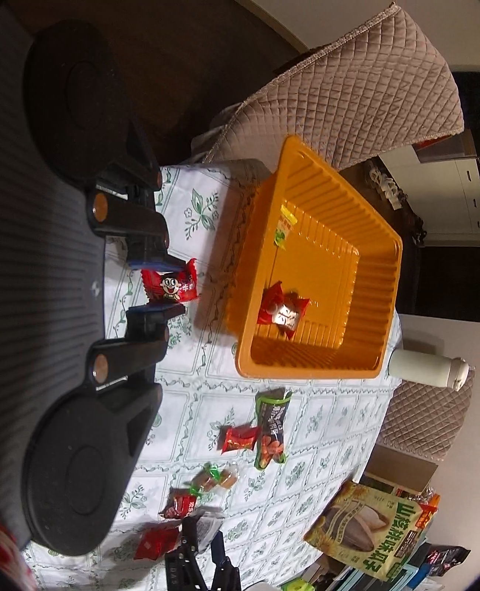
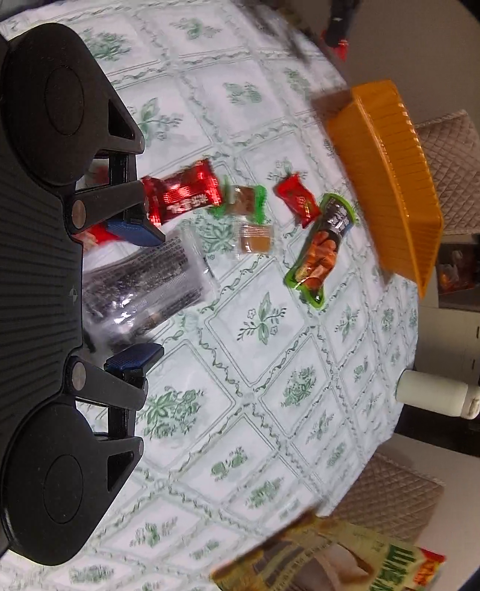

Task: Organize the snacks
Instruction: 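Grasp the clear bag of dark snacks with the right gripper, then lower red candy into tray with left gripper while right gripper drops clear bag in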

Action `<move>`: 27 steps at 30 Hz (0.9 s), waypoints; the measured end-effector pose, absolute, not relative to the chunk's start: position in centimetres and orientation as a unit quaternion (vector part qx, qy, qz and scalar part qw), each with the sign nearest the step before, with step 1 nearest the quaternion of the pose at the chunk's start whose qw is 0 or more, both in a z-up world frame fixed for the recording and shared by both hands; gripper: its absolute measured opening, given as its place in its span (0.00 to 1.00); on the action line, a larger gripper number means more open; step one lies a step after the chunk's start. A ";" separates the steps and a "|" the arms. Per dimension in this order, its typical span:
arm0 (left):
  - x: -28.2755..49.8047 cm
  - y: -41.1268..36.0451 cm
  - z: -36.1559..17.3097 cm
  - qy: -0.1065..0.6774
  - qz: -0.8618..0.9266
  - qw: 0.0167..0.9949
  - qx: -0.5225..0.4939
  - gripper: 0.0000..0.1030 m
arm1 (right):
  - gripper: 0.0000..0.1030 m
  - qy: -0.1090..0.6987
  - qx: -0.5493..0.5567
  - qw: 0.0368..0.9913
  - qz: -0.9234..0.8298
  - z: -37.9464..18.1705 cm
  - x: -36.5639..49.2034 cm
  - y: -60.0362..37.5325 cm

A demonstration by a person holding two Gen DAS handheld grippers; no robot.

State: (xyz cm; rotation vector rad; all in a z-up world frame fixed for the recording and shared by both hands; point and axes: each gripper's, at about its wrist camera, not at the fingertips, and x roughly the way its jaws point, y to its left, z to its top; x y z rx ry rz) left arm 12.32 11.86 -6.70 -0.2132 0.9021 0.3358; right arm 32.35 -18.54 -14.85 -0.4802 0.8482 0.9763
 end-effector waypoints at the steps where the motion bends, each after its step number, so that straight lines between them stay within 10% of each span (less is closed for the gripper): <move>1: 12.3 12.0 -6.7 0.432 0.163 0.881 -0.102 0.15 | 0.49 0.394 -0.215 0.771 0.452 -14.9 32.6 -18.5; 27: 13.5 15.2 -3.1 0.384 0.121 0.911 -0.092 0.15 | 0.37 0.399 0.005 0.843 0.362 -8.2 29.8 -19.4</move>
